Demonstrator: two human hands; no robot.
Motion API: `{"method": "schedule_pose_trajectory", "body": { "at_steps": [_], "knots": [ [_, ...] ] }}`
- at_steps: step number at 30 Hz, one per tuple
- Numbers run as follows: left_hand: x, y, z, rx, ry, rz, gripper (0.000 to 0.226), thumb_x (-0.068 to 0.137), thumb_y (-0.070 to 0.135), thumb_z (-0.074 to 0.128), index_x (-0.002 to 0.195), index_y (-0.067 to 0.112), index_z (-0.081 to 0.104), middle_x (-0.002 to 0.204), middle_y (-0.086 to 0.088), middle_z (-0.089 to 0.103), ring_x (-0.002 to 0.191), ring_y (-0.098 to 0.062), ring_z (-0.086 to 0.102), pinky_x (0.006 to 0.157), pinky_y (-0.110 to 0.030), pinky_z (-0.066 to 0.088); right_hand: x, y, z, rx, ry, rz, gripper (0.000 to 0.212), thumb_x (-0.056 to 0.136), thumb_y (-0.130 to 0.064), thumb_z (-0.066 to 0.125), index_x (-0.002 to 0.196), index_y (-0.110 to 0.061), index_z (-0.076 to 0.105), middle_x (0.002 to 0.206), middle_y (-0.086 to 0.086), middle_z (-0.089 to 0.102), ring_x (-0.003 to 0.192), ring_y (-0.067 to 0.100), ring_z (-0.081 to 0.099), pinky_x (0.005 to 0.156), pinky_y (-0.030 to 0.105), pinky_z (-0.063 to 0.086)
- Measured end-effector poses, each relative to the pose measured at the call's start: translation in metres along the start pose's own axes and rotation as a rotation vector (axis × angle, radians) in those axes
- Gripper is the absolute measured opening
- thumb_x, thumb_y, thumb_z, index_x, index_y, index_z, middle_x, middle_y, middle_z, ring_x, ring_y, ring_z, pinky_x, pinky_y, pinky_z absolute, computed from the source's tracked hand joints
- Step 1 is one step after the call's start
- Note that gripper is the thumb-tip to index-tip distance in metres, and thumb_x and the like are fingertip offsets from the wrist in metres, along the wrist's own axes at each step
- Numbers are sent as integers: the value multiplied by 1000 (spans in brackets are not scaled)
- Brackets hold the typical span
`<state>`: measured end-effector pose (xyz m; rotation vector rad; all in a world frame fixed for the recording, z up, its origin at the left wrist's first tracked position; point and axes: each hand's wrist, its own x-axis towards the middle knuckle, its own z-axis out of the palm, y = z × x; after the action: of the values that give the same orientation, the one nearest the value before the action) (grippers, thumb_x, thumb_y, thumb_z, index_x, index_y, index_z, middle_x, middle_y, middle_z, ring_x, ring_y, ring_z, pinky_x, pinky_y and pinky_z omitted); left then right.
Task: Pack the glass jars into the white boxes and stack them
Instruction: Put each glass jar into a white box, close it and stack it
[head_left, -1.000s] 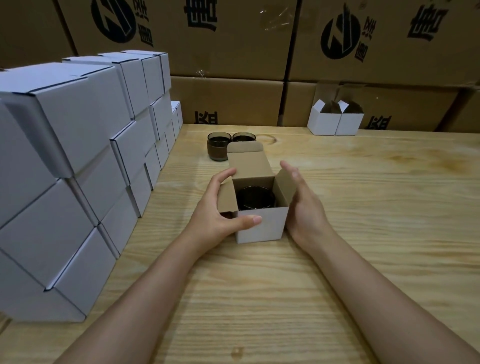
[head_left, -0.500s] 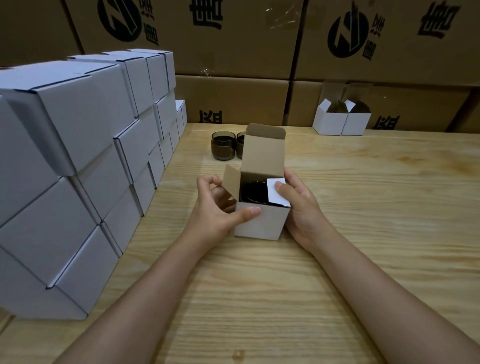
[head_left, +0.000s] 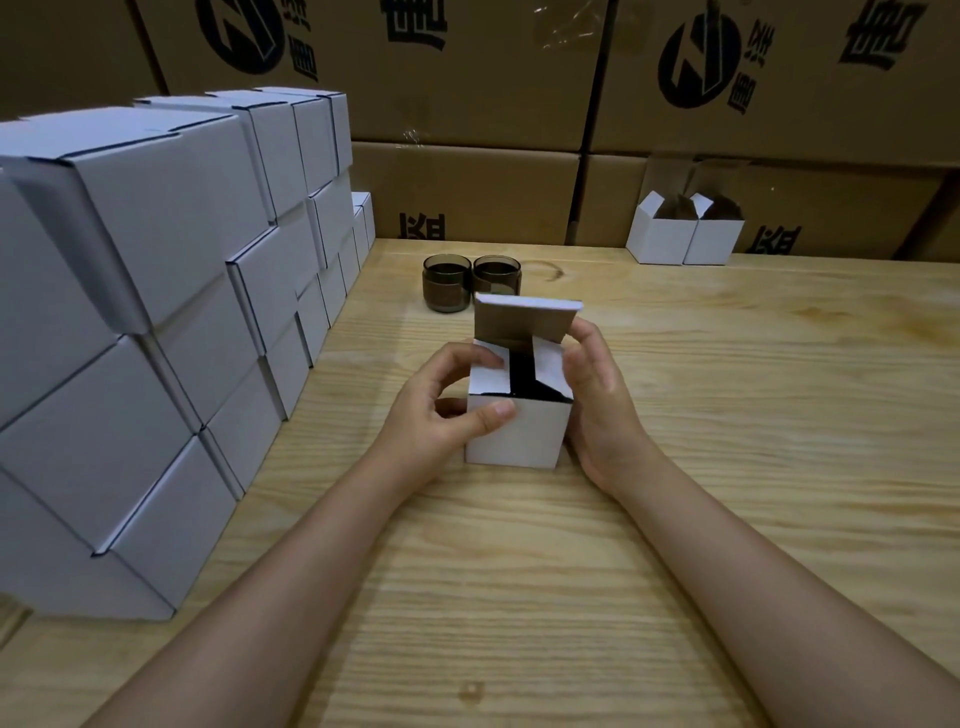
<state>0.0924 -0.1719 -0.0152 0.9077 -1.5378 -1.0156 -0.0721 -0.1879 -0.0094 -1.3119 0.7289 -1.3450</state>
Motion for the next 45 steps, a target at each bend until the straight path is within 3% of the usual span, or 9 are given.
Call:
{"method": "schedule_pose_trajectory", "body": {
  "at_steps": [3, 6, 9, 16, 25, 30, 35, 40, 45],
  "knots": [
    [1, -1, 1, -19, 8, 5, 39, 72, 19, 72, 107, 25, 59, 116, 1, 63, 112, -13, 59, 79, -26, 52, 0, 0, 4, -17, 27, -21, 74, 51, -75, 74, 101, -23, 55, 101, 4, 62, 95, 28, 58, 81, 46, 48],
    [2, -3, 0, -11, 30, -1, 47, 69, 21, 77, 110, 28, 55, 121, -1, 62, 117, -16, 58, 84, -31, 54, 0, 1, 0, -64, 41, -63, 42, 66, -49, 68, 96, -22, 57, 98, -5, 61, 92, 19, 57, 77, 40, 47],
    [2, -6, -1, -51, 92, -19, 62, 62, 21, 87, 103, 23, 40, 124, -1, 58, 118, -15, 57, 84, -28, 53, -2, 1, -3, -140, 9, -124, 29, 69, -39, 62, 93, -22, 60, 101, -15, 61, 93, 8, 58, 76, 27, 48],
    [3, -8, -2, -88, 103, -26, 64, 57, 22, 79, 98, 23, 30, 123, 12, 57, 114, -3, 58, 83, -24, 50, -2, -1, -8, -312, -23, -169, 19, 78, -15, 57, 92, -24, 66, 119, 0, 57, 115, 3, 52, 93, 22, 43],
    [2, -7, -1, -19, 115, 1, 66, 61, 18, 83, 104, 28, 33, 128, 4, 54, 118, -11, 56, 87, -29, 51, -4, -4, -11, -381, -95, -144, 24, 77, -12, 56, 93, -27, 66, 130, 4, 49, 120, -2, 45, 78, 9, 43],
    [-2, -2, 2, 71, 57, 85, 42, 67, 28, 78, 98, 29, 51, 129, 3, 52, 118, -19, 56, 83, -36, 51, -1, -2, -16, -409, -115, -132, 18, 78, -24, 54, 89, -27, 67, 120, -11, 52, 126, 2, 42, 99, 17, 37],
    [-4, -5, 2, 231, 158, 123, 28, 74, 22, 79, 85, 38, 59, 147, 10, 42, 131, -10, 46, 91, -37, 53, -3, -5, -18, -473, -139, -130, 22, 80, -17, 52, 93, -28, 67, 131, 3, 46, 125, -2, 40, 86, 4, 37],
    [-3, -5, 2, 389, 216, 197, 34, 80, 21, 77, 95, 43, 55, 147, 5, 42, 133, -8, 42, 95, -34, 48, -6, -8, -25, -567, -177, -115, 28, 83, -24, 62, 107, -39, 65, 136, -8, 37, 118, -14, 40, 83, 13, 46],
    [0, -4, -4, 206, 617, 134, 41, 82, 25, 57, 121, 28, 43, 131, 8, 47, 126, -8, 43, 105, -37, 37, 13, 7, 2, -638, -230, -105, 39, 91, -21, 64, 113, -52, 58, 139, -22, 29, 122, -27, 26, 88, 4, 41]
  ]
}}
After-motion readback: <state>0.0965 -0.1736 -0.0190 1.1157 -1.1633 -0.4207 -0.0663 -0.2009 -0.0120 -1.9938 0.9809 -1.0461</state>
